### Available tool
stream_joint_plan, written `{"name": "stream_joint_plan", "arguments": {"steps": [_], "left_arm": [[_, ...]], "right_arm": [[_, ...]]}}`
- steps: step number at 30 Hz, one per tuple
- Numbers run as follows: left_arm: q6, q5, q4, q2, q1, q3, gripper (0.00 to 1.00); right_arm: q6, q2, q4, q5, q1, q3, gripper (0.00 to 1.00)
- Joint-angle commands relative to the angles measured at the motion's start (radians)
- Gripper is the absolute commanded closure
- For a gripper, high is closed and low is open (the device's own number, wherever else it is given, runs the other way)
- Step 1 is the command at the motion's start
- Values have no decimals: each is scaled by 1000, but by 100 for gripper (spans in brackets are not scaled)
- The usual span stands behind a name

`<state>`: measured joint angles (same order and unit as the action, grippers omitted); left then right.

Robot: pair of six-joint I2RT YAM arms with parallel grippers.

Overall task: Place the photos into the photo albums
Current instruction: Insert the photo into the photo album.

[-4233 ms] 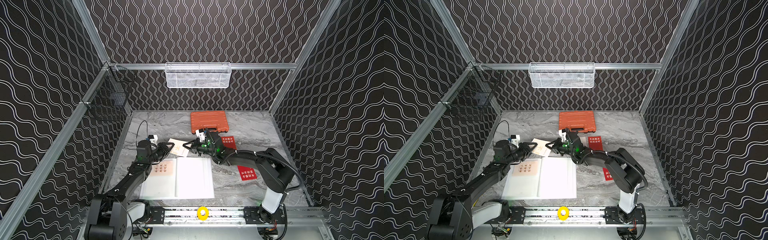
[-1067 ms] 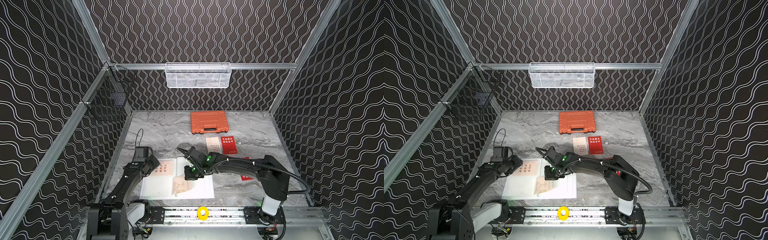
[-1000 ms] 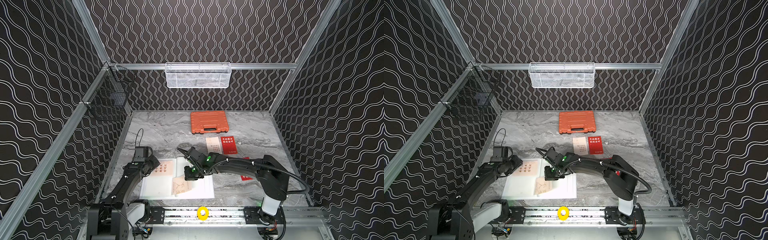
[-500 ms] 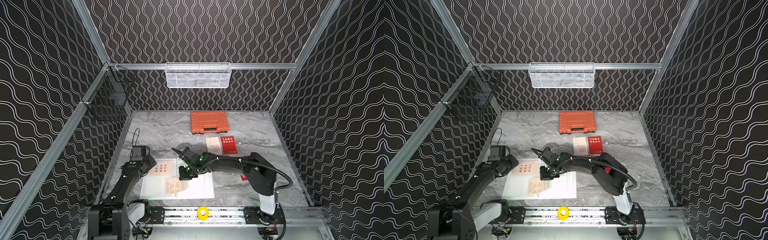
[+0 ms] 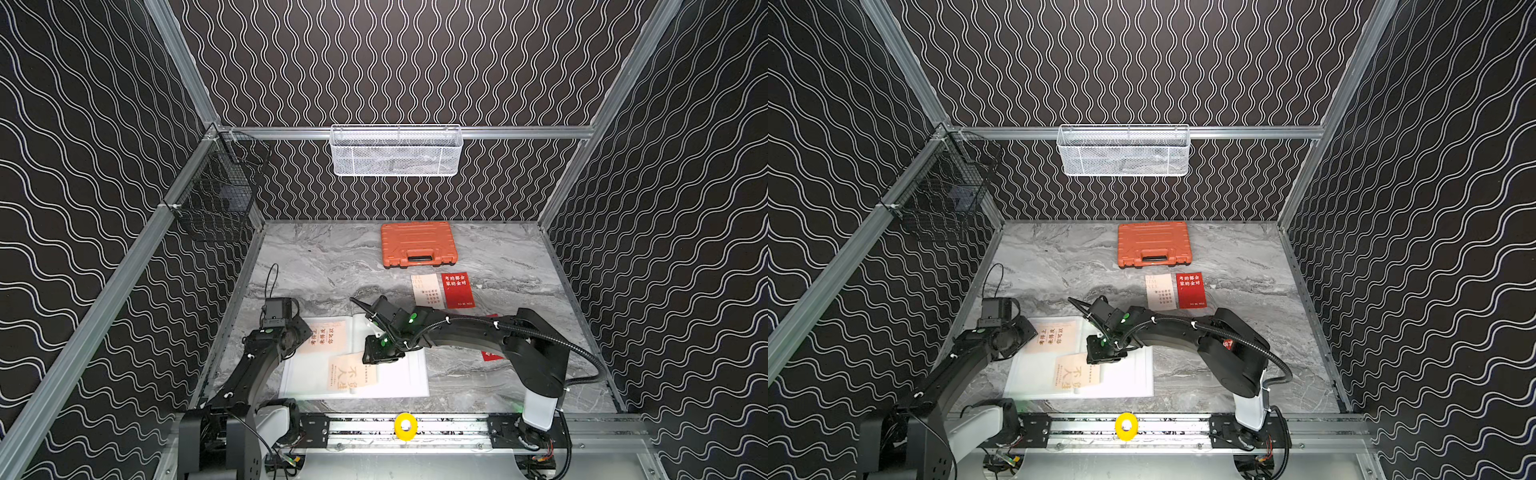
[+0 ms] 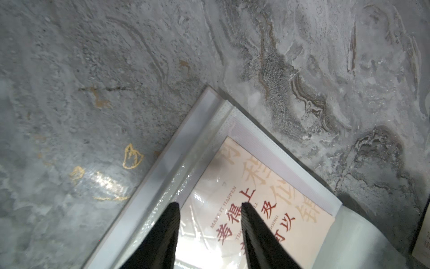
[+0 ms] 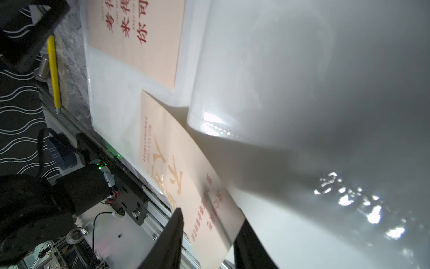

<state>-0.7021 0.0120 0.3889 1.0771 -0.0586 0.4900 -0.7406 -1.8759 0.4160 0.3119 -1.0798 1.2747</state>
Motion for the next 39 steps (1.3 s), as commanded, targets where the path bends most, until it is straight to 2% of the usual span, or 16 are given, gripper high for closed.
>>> {"name": "stream_joint_plan", "arguments": {"steps": [1,18,34,39], "left_arm": [[-3,0,-21,-1,-3,-1,52],[-2,21,-22,-13,-3,-14,52],[14,37,-3,-32,-3,1,51],[33,55,2,-46,-2,18,49]], "right_arm": [[12,-13,8,28,-3,23,64],[50,-226,-46,236,-25,203,65],[36,-330,-90,295,-25,295,62],[42,-310,-98,290,-22,267,55]]}}
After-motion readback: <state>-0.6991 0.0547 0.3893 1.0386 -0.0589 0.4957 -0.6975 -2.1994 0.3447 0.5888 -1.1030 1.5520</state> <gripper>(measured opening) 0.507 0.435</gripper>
